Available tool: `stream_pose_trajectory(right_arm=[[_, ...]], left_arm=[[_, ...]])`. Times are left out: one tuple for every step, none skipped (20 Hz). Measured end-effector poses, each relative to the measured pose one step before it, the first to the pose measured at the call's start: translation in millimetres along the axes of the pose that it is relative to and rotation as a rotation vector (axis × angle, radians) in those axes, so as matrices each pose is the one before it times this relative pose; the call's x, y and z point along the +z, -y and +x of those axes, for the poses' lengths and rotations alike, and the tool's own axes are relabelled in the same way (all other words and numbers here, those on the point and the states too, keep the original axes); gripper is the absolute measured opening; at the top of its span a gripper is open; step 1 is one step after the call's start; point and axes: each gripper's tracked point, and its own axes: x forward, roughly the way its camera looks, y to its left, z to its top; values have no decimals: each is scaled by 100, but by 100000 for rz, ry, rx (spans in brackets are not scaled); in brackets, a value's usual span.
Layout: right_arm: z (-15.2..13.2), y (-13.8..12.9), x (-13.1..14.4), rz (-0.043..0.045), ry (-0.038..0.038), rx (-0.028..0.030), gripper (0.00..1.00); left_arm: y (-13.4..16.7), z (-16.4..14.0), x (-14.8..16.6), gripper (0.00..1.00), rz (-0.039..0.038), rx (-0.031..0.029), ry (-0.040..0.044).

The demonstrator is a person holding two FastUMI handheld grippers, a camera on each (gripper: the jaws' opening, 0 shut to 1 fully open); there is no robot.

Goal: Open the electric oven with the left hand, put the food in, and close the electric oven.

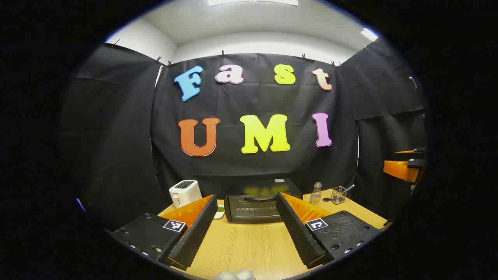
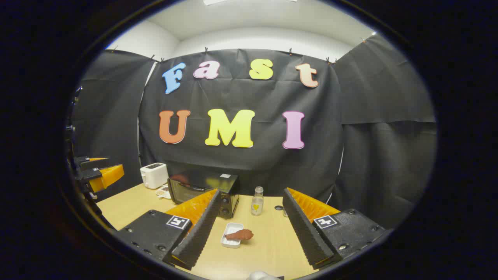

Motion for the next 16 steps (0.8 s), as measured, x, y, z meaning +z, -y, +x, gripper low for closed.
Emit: stream_pose_trajectory(right_arm=[[161,-132,134,-87,205,187,100],[179,-13,60,-91,136,-91,100],[185,-59,-3,-88,-215,51,100],[202,-83,-188,134,-295,157,100],[133,-81,21,155,-265,137,100],[212,8,-57,-201,-143,55,100],[184,-15,77,-261,26,-32,100],[91,31,50,-20,309,2,100],[250,-5,111,52,-6,-102,100],[135,-50,-109,120,-143,95,100],[300,-61,-3,265,-71,3,96],[191,25,-148,203,-314,113,100],[189,1,-55,28,-210,9,100],[112,88,-22,8,-29,-152,100],[181,83,77,34,3,-128,100],[118,96,-57,-83,-91,-199,100]], left_arm=[[-114,101,-40,96,144,301,0],[-26,259,36,96,42,-23,228],[-105,278,8,96,174,139,-78],[-206,36,-70,96,164,395,22],[74,237,-60,96,-89,-58,-276],[-106,188,-77,96,-242,-51,-169],[-52,223,-96,96,-68,4,-351],[-134,329,-53,96,159,356,-39],[13,198,44,96,111,-1,143],[-8,86,-103,96,-2,180,23],[33,258,-42,96,-31,-41,-119],[50,328,-136,96,5,-259,-186],[-21,321,-60,96,121,97,54],[186,340,-76,96,-9,-352,62],[192,367,-14,96,173,-246,116],[40,479,-186,96,176,-200,-274]])
